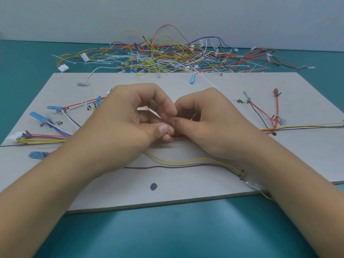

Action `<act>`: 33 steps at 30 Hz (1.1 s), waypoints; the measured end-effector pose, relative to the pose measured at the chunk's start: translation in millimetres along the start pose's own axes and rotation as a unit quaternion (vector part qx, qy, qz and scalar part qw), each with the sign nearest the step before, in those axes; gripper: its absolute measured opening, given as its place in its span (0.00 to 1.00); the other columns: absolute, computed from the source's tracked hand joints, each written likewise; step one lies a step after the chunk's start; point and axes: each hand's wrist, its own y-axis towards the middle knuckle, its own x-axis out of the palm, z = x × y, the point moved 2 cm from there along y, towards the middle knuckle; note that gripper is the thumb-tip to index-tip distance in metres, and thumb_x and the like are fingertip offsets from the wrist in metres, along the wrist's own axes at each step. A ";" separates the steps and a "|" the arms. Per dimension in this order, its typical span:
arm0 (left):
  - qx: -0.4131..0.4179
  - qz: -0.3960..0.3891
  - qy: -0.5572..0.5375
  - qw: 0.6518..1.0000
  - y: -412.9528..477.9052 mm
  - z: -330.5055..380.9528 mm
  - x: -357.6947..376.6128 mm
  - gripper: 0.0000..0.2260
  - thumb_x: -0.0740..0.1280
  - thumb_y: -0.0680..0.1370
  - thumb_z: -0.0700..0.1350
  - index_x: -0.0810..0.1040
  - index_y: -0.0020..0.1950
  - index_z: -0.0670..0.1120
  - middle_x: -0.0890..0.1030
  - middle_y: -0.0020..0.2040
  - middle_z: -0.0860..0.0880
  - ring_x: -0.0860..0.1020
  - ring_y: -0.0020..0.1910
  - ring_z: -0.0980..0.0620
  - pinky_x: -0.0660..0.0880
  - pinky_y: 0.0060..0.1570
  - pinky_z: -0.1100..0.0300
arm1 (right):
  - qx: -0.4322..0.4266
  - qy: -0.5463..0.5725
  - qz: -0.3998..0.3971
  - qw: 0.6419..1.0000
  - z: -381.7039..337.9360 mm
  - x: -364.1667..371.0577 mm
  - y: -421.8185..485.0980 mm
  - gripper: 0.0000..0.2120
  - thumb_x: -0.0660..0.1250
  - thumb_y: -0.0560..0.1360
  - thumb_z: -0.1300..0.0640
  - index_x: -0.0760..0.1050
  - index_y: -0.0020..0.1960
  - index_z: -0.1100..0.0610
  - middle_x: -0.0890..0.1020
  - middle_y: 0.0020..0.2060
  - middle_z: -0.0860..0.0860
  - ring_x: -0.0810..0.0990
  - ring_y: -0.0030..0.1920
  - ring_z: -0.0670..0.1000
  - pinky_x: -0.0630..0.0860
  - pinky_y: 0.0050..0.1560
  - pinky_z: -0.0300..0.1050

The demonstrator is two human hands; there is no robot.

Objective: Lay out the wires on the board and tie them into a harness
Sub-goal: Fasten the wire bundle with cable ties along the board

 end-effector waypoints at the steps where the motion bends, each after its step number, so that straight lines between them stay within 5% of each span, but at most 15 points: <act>1: -0.005 -0.002 -0.006 1.000 -0.8 0.6 0.7 0.09 0.71 0.68 0.35 0.82 0.44 0.47 0.84 0.45 0.42 0.86 0.40 0.43 0.84 0.47 0.54 | 0.000 0.004 -0.002 1.000 0.2 -0.1 0.0 0.07 0.71 0.77 0.59 0.84 0.42 0.52 0.84 0.33 0.46 0.78 0.33 0.41 0.73 0.35 0.39; 10: 0.003 0.014 0.050 0.999 -3.3 3.8 -1.6 0.08 0.74 0.67 0.37 0.82 0.42 0.47 0.86 0.43 0.46 0.88 0.43 0.44 0.83 0.53 0.39 | 0.013 0.015 0.000 1.000 -0.1 0.4 1.0 0.05 0.72 0.76 0.60 0.85 0.43 0.52 0.85 0.34 0.46 0.81 0.34 0.42 0.75 0.36 0.37; 14: 0.052 -0.012 0.155 0.986 -6.9 13.5 -16.3 0.09 0.75 0.67 0.41 0.83 0.44 0.52 0.86 0.40 0.53 0.86 0.40 0.54 0.85 0.44 0.52 | 0.017 0.005 0.002 1.000 -1.1 0.0 0.3 0.06 0.72 0.77 0.60 0.84 0.43 0.52 0.84 0.32 0.45 0.79 0.32 0.40 0.72 0.35 0.34; 17: 0.094 -0.050 0.327 0.939 -13.7 19.9 -20.9 0.08 0.76 0.64 0.52 0.83 0.42 0.60 0.83 0.37 0.59 0.81 0.34 0.56 0.76 0.32 0.65 | 0.017 0.001 0.000 1.000 -2.5 0.5 -0.1 0.05 0.72 0.77 0.60 0.84 0.43 0.53 0.83 0.32 0.44 0.78 0.32 0.39 0.71 0.35 0.31; 23: 0.049 -0.112 0.334 0.935 -17.7 12.0 -14.7 0.14 0.77 0.59 0.61 0.86 0.43 0.62 0.83 0.39 0.61 0.82 0.37 0.59 0.75 0.37 0.61 | 0.015 -0.002 0.000 1.000 -3.6 0.0 0.1 0.05 0.71 0.77 0.61 0.84 0.44 0.54 0.84 0.33 0.45 0.78 0.32 0.39 0.71 0.36 0.31; 33: 0.055 -0.135 0.348 0.926 -18.1 16.4 -5.8 0.06 0.71 0.69 0.59 0.86 0.39 0.59 0.82 0.39 0.61 0.82 0.39 0.58 0.77 0.40 0.56 | 0.012 0.001 -0.002 1.000 -2.5 1.0 -0.2 0.05 0.72 0.77 0.61 0.84 0.43 0.53 0.84 0.33 0.45 0.79 0.33 0.40 0.72 0.36 0.31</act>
